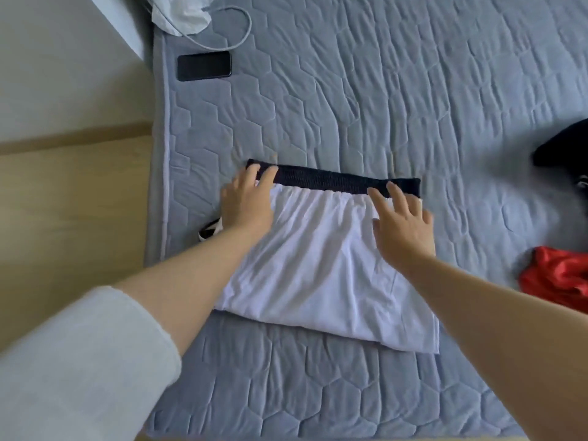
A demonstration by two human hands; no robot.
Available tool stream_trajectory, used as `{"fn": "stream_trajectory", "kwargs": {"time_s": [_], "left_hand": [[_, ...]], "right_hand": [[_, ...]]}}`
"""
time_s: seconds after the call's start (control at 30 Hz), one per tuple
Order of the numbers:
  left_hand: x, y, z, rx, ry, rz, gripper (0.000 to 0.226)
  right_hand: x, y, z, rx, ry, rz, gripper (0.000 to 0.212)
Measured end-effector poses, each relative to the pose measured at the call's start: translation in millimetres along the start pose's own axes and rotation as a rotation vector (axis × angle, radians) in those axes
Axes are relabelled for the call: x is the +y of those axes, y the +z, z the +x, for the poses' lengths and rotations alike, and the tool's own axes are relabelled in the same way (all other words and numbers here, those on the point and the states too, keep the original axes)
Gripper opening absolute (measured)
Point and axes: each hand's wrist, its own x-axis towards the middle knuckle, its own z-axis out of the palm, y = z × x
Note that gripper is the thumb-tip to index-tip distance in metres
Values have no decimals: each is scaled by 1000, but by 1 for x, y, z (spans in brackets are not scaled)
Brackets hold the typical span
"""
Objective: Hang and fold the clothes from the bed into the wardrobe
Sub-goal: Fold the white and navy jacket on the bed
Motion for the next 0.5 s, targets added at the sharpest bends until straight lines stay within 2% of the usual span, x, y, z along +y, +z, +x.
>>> {"fn": "stream_trajectory", "kwargs": {"time_s": [0.1,0.2,0.37,0.43,0.5], "left_hand": [[-17,41,-29,-198,-202,-84,60],[-37,72,-58,-312,-424,-145,59],[-64,93,-63,-170,-694,-245,61],[-77,99,-53,-227,-750,-351,62],[-91,100,-43,-258,-725,-443,45]], "right_hand": [[1,38,-24,-229,46,71,53],[-6,67,-47,-404,47,108,53],[-25,90,-55,-488,34,181,53],[-30,94,-48,-487,26,205,54],[-34,97,-40,-483,37,226,53]]}}
